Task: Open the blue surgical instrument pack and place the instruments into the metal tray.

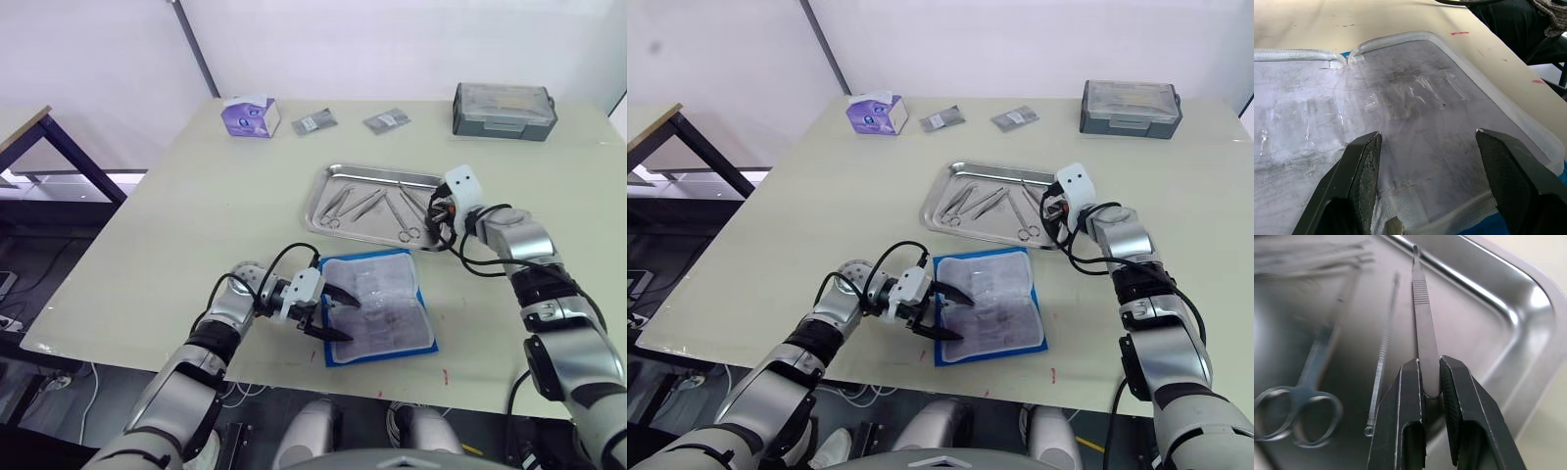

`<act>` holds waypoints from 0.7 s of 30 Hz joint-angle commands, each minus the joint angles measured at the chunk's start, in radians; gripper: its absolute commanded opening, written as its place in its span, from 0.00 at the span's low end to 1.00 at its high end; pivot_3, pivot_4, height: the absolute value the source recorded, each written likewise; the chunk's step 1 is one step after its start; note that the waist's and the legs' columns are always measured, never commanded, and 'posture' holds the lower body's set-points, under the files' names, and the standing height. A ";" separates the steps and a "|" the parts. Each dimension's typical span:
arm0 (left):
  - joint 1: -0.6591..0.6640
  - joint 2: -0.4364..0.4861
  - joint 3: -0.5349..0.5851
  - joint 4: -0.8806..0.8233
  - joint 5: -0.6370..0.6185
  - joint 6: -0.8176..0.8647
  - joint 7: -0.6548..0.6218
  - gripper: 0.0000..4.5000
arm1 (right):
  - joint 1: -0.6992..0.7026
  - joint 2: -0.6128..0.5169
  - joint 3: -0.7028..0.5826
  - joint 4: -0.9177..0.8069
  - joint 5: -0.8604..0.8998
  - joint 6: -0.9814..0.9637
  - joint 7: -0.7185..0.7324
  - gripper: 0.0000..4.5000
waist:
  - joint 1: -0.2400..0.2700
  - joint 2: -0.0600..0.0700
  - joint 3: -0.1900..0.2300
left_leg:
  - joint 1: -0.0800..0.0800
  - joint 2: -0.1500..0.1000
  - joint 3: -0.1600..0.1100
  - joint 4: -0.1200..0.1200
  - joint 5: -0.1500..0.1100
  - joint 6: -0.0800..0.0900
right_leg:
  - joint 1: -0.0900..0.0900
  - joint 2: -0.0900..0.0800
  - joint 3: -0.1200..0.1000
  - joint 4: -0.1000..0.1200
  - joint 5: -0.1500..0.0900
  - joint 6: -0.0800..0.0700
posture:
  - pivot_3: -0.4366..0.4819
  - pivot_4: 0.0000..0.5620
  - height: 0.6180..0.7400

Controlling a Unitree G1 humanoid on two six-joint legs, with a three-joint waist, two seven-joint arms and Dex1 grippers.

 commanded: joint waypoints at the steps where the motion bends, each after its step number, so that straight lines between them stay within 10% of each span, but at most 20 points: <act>1: 0.085 -0.021 -0.079 0.109 0.101 0.034 -0.038 0.72 | -0.043 0.013 -0.031 0.014 -0.007 -0.012 -0.036 0.00 | -0.002 0.000 0.000 | 0.000 0.000 0.000 0.000 0.000 0.000 | 0.000 0.000 0.000 0.000 0.000 0.000 | 0.48 0.27 0.98; 5: 0.086 -0.022 -0.077 0.109 0.103 0.034 -0.038 0.72 | -0.042 0.015 -0.033 0.019 -0.010 -0.016 -0.035 0.00 | -0.002 0.000 0.000 | 0.000 0.000 0.000 0.000 0.000 0.000 | 0.000 0.000 0.000 0.000 0.000 0.000 | 0.48 0.27 0.98; 15: 0.087 -0.025 -0.075 0.114 0.108 0.032 -0.038 0.72 | -0.018 0.007 -0.040 -0.068 -0.005 -0.005 -0.020 0.97 | -0.002 0.001 0.000 | 0.000 0.000 -0.001 0.000 0.000 0.000 | 0.000 0.000 0.000 0.000 0.000 0.000 | 0.48 0.27 0.98; 21: 0.085 -0.026 -0.073 0.116 0.108 0.031 -0.038 0.72 | 0.011 -0.012 -0.067 -0.198 0.014 0.041 -0.010 0.97 | -0.008 0.002 0.000 | 0.000 0.000 -0.001 0.000 0.000 0.001 | 0.000 -0.001 0.000 0.001 0.000 0.000 | 0.48 0.27 0.98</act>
